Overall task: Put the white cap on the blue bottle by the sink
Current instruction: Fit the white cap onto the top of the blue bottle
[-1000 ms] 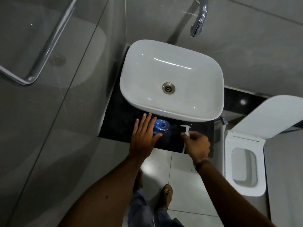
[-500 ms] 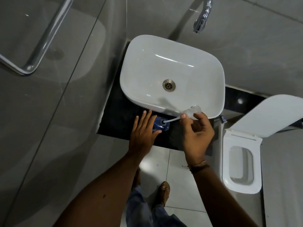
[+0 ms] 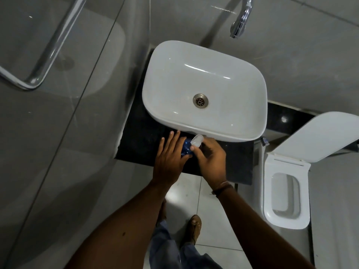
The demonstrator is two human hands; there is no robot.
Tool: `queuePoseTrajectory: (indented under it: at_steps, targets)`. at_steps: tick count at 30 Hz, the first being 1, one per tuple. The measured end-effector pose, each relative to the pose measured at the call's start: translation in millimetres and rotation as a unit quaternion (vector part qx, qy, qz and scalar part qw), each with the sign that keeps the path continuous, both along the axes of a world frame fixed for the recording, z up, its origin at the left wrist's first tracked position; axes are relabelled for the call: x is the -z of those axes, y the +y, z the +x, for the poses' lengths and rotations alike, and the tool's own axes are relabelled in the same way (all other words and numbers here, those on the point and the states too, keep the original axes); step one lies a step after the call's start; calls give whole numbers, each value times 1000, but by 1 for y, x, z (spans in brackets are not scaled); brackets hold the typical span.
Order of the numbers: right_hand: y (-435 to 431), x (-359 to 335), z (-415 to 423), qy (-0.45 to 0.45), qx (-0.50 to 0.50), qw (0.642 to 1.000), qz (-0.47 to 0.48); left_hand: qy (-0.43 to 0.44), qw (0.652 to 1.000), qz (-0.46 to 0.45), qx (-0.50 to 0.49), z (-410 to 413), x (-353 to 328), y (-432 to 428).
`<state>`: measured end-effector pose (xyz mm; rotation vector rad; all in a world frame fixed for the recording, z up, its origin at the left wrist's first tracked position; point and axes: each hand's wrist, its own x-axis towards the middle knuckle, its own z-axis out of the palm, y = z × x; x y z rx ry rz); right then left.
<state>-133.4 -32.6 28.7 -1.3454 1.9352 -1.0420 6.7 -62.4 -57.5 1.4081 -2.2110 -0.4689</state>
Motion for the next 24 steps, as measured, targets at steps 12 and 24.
queuePoseTrajectory:
  at_steps: [12, 24]
  targets:
    - [-3, 15, -1, 75, 29, 995, 56, -8, 1000, -12, -1, -1, 1, 1]
    - [9, 10, -12, -37, 29, 997, 59, -2, 1000, 26, 13, 1, -7, 1]
